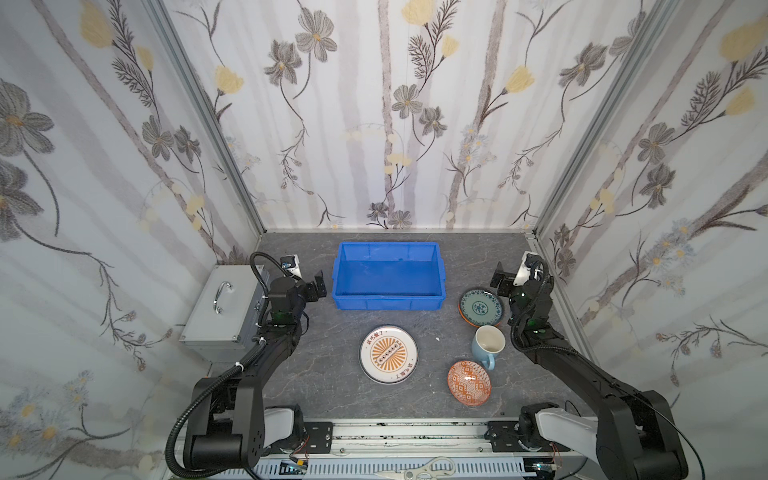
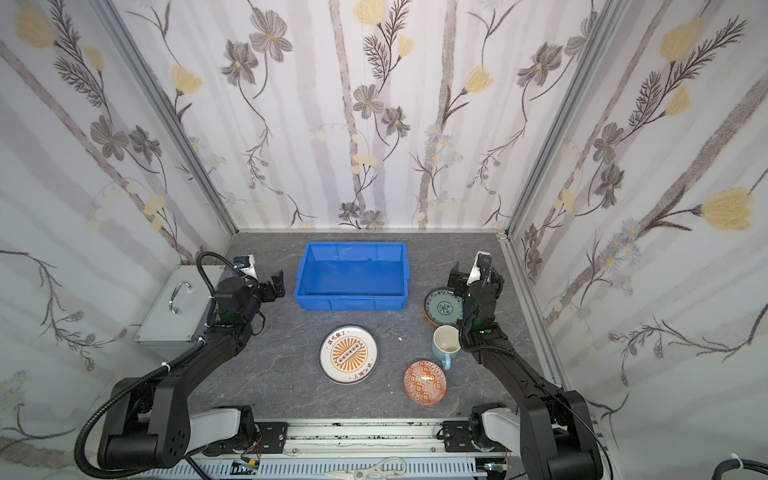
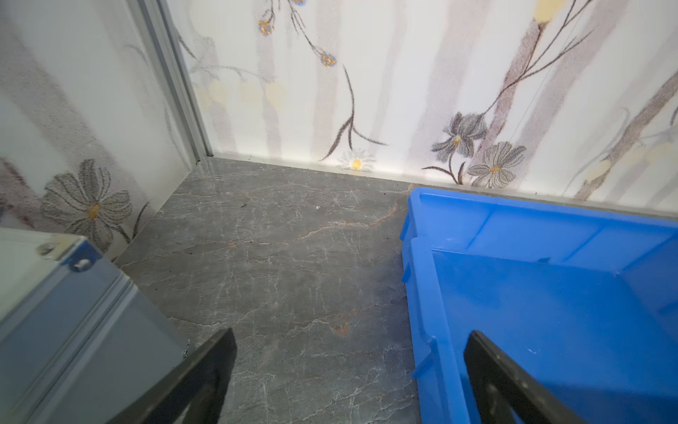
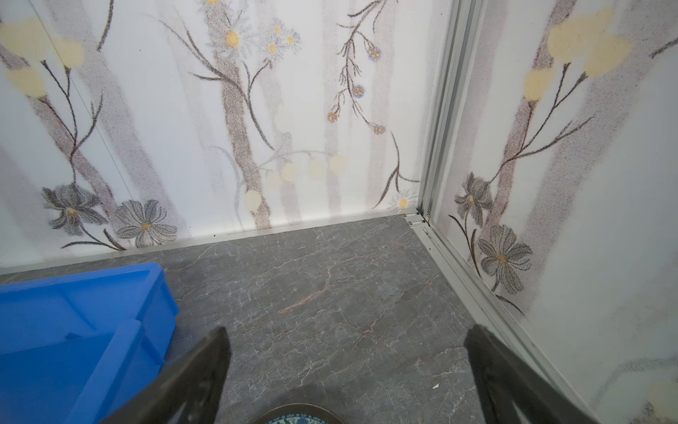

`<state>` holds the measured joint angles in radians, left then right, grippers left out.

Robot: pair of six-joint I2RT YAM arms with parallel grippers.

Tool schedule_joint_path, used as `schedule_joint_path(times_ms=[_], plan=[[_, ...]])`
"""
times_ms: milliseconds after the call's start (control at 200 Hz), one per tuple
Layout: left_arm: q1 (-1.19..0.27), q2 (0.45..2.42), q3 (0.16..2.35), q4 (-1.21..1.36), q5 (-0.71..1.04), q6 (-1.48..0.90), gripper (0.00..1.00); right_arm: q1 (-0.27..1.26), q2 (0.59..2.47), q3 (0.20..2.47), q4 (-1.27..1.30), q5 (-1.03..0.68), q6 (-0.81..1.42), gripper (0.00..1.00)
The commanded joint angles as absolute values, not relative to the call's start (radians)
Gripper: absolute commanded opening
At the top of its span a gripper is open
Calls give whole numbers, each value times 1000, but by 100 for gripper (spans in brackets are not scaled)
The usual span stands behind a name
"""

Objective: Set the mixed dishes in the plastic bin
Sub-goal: 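Move both grippers toward the stacked sunburst plates from opposite sides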

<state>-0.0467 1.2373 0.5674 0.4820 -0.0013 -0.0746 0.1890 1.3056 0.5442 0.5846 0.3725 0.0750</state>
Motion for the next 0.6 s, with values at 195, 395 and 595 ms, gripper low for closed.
schedule_joint_path(times_ms=[195,395,595], plan=[[-227,1195,800,78,-63,-273,95,299,1285,706,264,235,164,100],[-339,1121,809,-107,55,-440,90,398,1329,830,79,100,222,100],[-486,1031,753,-295,47,-505,76,537,1333,886,-46,45,267,77]])
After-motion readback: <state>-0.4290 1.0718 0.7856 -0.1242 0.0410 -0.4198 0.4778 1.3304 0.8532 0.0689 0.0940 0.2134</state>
